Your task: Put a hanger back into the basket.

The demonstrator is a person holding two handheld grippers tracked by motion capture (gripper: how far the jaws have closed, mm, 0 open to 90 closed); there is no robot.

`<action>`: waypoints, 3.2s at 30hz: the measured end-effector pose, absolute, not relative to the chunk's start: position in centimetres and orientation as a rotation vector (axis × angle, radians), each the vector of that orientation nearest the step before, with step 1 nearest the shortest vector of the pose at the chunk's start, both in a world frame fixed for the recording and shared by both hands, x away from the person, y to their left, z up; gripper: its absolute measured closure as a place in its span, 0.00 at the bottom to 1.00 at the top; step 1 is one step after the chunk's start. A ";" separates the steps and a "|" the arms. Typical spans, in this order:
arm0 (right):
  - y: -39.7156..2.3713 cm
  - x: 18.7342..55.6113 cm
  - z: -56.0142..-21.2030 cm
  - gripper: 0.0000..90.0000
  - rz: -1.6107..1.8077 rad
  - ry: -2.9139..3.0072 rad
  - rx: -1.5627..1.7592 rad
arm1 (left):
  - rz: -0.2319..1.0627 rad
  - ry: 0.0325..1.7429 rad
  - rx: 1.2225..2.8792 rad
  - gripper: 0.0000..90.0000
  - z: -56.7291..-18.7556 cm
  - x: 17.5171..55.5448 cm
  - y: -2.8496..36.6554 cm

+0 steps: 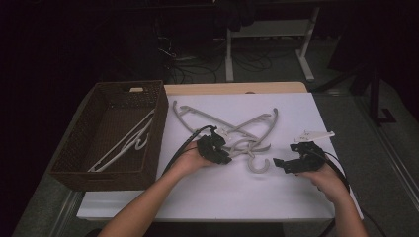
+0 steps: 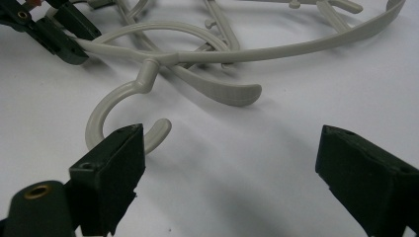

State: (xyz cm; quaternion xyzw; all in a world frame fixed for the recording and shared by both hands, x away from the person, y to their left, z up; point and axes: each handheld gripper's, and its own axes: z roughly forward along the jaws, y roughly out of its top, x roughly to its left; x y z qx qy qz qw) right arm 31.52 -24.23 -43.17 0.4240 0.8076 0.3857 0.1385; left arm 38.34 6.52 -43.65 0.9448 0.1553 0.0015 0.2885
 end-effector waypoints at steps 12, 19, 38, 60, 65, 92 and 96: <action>-23.9 30.8 -43.2 0.13 1.164 2.307 1.186 | 0.046 0.422 2.505 0.91 -42.5 38.1 7.2; -24.7 29.4 -44.2 0.12 1.161 2.322 1.201 | 0.070 0.482 2.435 0.91 -39.8 38.1 9.4; -25.1 29.6 -44.3 0.12 1.168 2.311 1.199 | 0.151 0.580 2.304 0.92 -30.6 37.8 16.7; -24.6 29.9 -44.5 0.12 1.148 2.318 1.212 | 0.288 0.845 2.146 0.91 -29.0 35.8 34.4; -24.6 29.9 -44.6 0.12 1.136 2.320 1.219 | 0.277 0.907 2.121 0.91 -30.2 34.9 37.3; -24.5 30.1 -44.7 0.12 1.126 2.324 1.221 | 0.236 1.054 2.166 0.75 -34.5 35.4 40.9; -24.5 30.1 -44.6 0.12 1.128 2.319 1.220 | 0.255 1.057 2.136 0.63 -34.2 35.5 41.2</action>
